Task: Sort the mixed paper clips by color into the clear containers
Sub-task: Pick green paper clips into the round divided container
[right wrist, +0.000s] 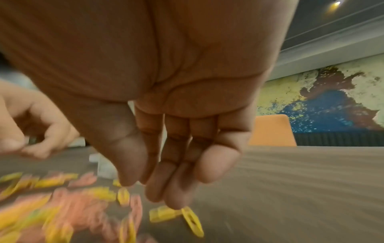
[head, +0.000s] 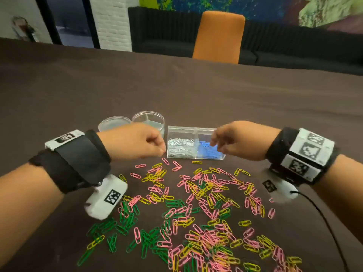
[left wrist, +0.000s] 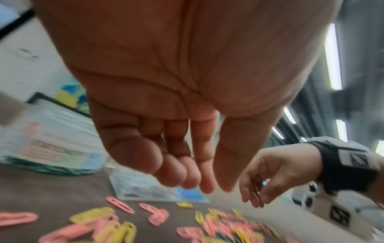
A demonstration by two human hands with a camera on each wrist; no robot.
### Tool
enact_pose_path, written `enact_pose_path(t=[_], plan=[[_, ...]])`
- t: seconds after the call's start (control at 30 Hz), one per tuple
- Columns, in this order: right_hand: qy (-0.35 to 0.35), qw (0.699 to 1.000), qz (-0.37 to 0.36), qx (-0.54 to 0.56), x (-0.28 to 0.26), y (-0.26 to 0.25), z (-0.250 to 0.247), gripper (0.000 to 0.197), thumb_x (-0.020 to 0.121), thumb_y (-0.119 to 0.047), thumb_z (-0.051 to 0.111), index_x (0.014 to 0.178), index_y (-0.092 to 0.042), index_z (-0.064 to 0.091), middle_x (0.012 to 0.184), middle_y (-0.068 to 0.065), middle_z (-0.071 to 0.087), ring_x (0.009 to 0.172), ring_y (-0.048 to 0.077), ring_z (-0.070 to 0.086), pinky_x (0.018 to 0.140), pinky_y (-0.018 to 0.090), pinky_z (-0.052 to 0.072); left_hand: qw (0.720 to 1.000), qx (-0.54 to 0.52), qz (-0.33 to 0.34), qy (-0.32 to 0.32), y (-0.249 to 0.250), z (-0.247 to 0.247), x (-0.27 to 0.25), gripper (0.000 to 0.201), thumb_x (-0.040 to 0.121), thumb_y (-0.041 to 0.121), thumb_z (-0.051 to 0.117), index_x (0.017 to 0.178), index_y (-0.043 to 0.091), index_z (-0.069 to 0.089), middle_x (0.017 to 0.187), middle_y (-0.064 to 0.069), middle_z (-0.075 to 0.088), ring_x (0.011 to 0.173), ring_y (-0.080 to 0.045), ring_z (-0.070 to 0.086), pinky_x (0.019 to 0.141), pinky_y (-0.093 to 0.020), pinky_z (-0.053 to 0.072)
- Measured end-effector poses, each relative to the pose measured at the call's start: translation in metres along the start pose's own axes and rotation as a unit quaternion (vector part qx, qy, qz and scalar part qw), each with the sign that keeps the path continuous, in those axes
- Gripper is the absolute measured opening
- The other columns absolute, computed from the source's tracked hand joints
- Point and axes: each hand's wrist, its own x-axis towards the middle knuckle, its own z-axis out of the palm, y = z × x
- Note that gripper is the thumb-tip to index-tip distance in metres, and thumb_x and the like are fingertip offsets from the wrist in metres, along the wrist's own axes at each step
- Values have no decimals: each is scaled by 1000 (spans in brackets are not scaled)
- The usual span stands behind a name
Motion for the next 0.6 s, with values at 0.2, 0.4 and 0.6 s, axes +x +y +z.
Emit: enact_pose_path(t=[0.2,0.4,0.6], plan=[[-89,991,62,-74,-75,35,52,14,88,-24,58,100,-28,64,88,-9,63,82,14,58,76,30,51,961,238,109,-86,59,75,0,7,88,34,62,93,32,67,78,13,63,74,-6,57,67,-24,44],[-63,998,2,-32,-86,27,72,25,92,-27,60,117,-33,63,107,-10,62,97,12,58,87,33,51,949,313,37,-1,74,94,24,20,91,37,59,87,20,70,86,1,69,81,-20,64,73,-31,54],[-55,996,-43,-60,-83,10,81,46,97,-24,51,135,-49,50,120,-6,47,111,17,53,89,34,48,962,273,1,18,65,94,25,13,85,34,70,95,27,67,91,9,65,84,-13,60,69,-25,45]])
